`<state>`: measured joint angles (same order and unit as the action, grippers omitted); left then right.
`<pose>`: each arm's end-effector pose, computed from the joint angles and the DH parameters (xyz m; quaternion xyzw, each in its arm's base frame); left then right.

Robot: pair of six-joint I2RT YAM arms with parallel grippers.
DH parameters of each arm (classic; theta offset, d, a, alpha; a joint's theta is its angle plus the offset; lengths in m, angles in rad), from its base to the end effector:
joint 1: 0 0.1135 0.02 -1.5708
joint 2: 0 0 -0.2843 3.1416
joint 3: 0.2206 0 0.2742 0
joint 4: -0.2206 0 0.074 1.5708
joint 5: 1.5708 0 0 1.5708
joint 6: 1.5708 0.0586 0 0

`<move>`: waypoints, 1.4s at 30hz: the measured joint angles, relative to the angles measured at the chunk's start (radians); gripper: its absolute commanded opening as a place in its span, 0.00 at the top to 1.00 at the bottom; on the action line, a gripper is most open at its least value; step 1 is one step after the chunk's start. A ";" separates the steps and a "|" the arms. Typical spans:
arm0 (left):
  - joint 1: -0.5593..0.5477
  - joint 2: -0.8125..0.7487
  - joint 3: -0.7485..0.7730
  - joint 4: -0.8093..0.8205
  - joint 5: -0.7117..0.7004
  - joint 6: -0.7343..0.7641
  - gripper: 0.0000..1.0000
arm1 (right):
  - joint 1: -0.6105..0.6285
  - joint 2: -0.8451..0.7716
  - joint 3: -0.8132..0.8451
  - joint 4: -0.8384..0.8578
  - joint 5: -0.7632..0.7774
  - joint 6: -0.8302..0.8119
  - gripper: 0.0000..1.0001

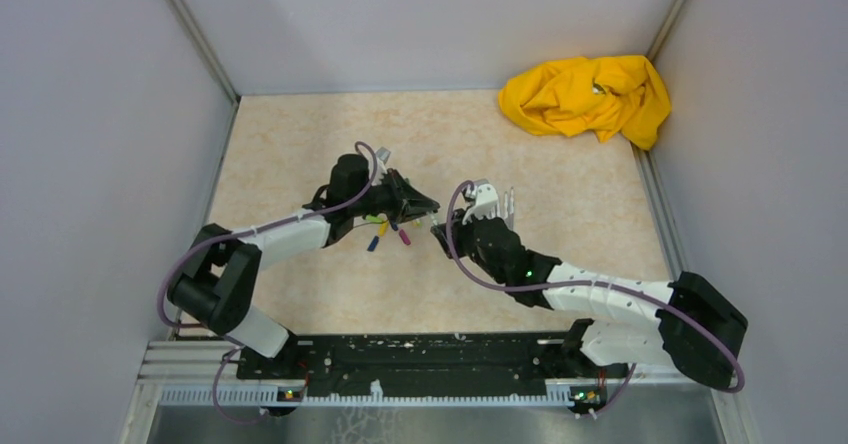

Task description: Open the pen caps

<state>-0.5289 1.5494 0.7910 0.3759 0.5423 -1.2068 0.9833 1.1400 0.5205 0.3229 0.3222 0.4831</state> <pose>0.2995 -0.2101 0.2109 -0.1240 0.8028 -0.5550 0.1793 0.1695 0.2210 0.2275 -0.1039 0.7923 0.2972 0.5226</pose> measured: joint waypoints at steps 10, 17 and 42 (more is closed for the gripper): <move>0.003 0.039 0.013 0.052 0.116 -0.006 1.00 | -0.003 -0.088 -0.063 0.028 -0.028 0.035 1.00; 0.033 0.102 -0.005 0.327 0.287 -0.076 1.00 | -0.011 -0.162 -0.076 0.040 -0.048 0.071 1.00; 0.189 -0.053 0.034 0.131 -0.181 0.162 1.00 | 0.004 -0.130 -0.009 -0.261 -0.058 0.066 1.00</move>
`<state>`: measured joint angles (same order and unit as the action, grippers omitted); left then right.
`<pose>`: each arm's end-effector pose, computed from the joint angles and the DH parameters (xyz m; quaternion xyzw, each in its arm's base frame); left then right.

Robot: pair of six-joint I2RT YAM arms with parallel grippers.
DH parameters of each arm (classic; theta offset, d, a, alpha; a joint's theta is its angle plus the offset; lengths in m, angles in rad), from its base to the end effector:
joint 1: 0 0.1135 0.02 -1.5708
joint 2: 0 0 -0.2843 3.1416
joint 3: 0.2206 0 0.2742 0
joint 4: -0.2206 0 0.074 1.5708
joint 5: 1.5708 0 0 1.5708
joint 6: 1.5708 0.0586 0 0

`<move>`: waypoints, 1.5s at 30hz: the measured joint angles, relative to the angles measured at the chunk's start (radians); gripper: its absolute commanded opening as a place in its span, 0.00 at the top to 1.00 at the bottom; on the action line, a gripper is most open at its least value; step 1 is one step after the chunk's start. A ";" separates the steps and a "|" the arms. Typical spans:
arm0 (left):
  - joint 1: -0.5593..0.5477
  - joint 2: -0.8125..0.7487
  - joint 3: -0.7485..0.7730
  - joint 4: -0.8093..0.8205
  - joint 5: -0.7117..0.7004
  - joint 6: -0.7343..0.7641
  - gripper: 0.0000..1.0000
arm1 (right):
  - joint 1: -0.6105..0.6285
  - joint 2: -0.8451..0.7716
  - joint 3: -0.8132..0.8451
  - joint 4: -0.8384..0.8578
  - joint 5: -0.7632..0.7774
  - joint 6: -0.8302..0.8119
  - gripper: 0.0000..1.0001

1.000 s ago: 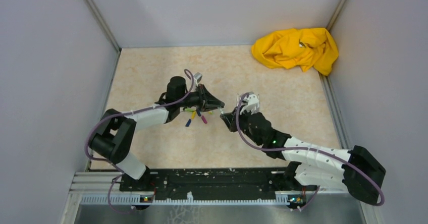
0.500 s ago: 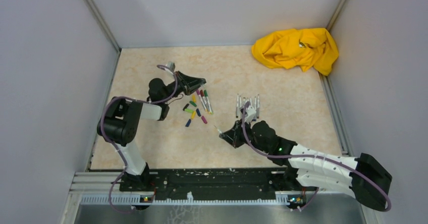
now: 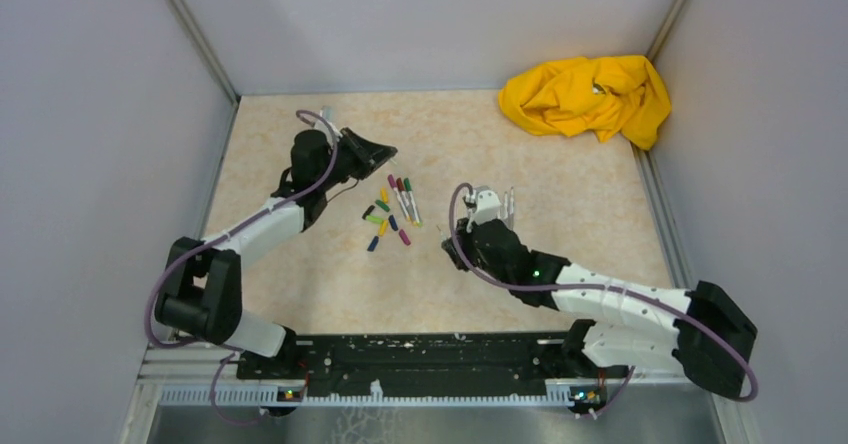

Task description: Open the pen caps

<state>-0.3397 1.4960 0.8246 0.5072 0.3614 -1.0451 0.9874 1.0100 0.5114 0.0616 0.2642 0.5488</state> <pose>0.3444 -0.1437 0.2565 -0.1501 0.7443 -0.5117 0.4022 0.1509 0.2009 0.2237 -0.1129 0.8316 0.2899 0.4601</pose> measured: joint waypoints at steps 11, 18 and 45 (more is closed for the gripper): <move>-0.031 -0.026 0.090 -0.560 -0.356 0.290 1.00 | -0.122 0.397 0.283 -0.084 0.231 -0.097 1.00; -0.048 0.003 0.027 -0.635 -0.422 0.328 1.00 | -0.202 0.569 0.395 -0.137 0.279 -0.122 1.00; -0.055 0.032 -0.111 -0.584 -0.438 0.320 0.71 | -0.264 0.732 0.414 -0.135 0.344 -0.156 0.91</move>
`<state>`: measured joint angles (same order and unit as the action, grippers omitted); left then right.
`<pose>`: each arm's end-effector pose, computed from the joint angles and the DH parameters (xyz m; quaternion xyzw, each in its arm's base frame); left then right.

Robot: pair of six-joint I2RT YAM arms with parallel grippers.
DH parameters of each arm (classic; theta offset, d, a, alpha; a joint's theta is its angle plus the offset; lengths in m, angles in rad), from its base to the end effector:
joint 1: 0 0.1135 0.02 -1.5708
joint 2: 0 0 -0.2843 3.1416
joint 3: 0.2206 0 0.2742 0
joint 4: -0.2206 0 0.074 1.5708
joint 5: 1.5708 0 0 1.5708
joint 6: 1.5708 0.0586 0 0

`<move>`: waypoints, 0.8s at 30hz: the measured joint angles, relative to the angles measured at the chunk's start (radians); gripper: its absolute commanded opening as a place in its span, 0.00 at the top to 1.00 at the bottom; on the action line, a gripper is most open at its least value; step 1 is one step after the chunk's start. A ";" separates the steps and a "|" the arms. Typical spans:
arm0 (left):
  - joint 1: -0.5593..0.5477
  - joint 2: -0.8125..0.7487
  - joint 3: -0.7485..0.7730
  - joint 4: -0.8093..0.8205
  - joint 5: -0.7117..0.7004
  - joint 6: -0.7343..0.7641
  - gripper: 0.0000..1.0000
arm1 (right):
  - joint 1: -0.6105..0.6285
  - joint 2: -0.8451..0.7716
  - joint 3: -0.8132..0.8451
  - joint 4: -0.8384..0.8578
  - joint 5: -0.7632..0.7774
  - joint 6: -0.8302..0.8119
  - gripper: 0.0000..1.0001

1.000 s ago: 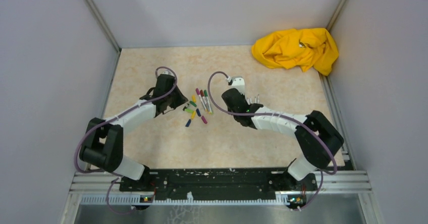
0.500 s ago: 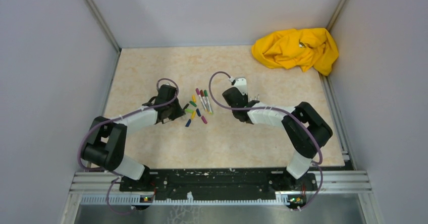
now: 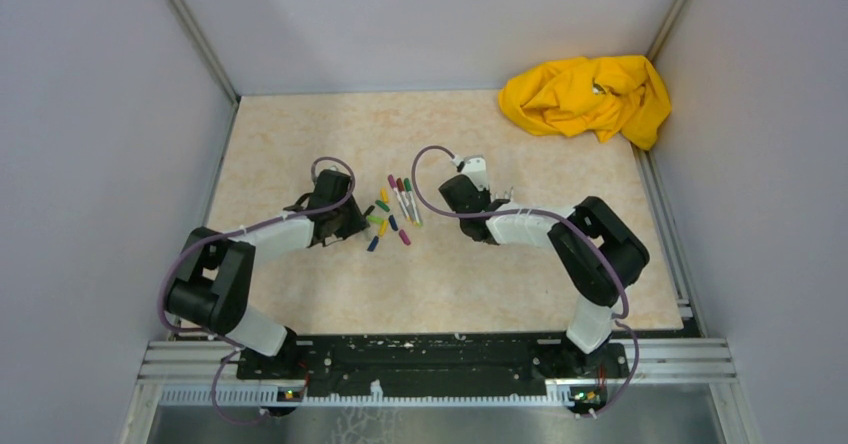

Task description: Open the pen caps

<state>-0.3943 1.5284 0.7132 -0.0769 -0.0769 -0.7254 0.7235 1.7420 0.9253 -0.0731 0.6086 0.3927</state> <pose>0.2955 -0.1181 0.1409 -0.1679 0.9273 -0.1459 0.3011 0.3011 0.2213 0.1449 -0.0494 0.9035 -0.0708 0.4198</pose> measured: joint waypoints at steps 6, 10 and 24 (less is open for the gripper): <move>-0.003 0.000 -0.003 0.012 0.000 -0.005 0.70 | 0.000 0.000 0.001 0.002 0.000 -0.008 0.83; -0.003 0.000 -0.005 0.016 0.000 -0.007 0.70 | 0.000 0.000 0.001 0.002 -0.001 -0.009 0.76; -0.003 -0.030 -0.024 0.028 -0.001 -0.015 0.44 | 0.000 -0.005 0.001 0.005 -0.003 -0.034 0.70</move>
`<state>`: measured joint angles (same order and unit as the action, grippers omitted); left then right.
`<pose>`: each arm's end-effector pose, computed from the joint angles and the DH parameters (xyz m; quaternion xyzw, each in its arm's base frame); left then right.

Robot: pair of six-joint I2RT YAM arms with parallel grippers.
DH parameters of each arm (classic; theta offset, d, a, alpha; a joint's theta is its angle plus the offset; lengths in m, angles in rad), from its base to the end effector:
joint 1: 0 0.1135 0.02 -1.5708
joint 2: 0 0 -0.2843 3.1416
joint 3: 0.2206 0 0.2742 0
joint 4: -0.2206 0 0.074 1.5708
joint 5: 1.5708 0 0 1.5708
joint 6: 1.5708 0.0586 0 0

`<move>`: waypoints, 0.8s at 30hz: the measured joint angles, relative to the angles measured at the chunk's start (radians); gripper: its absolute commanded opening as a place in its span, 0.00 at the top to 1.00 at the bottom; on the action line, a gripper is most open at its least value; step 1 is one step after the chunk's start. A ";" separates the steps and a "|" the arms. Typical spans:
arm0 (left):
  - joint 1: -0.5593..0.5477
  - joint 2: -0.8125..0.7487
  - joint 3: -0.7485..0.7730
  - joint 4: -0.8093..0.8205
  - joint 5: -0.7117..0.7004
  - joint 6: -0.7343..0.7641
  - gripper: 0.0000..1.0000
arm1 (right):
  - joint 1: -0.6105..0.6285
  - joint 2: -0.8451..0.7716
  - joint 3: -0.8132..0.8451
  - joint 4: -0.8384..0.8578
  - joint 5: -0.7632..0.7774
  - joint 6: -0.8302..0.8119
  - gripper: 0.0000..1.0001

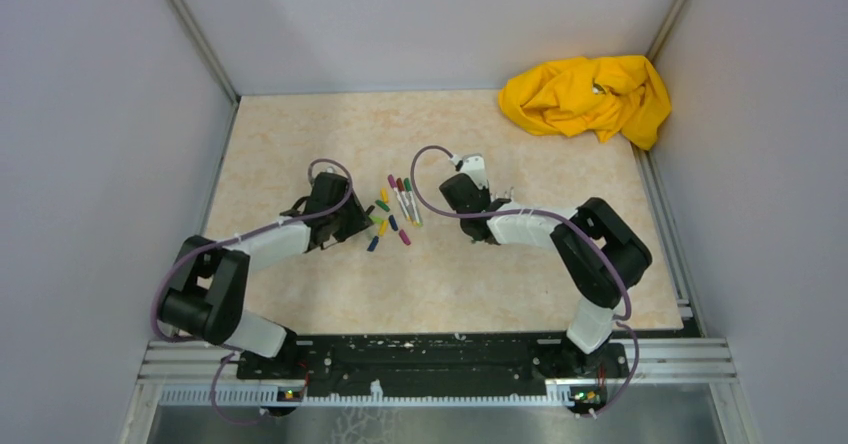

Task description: Open the pen caps

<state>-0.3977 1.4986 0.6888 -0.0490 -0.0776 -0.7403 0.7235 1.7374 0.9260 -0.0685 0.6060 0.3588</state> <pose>0.2912 -0.1174 0.1444 -0.1730 0.9206 -0.1570 0.3130 0.3014 0.2217 0.1470 -0.0635 0.9015 -0.0742 0.4216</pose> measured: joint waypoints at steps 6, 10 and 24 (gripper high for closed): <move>0.000 -0.114 -0.052 -0.003 -0.018 -0.003 0.23 | 0.002 -0.058 0.003 -0.002 -0.021 -0.034 0.64; 0.000 -0.208 -0.089 0.023 -0.027 -0.011 0.16 | 0.014 -0.084 0.039 0.005 -0.048 -0.068 0.58; 0.000 -0.464 -0.245 0.233 0.026 -0.026 0.06 | 0.076 0.128 0.341 -0.026 -0.280 -0.132 0.47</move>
<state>-0.3981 1.0348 0.4442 0.1841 -0.0517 -0.7662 0.7990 1.8656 1.2671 -0.0948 0.3264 0.2264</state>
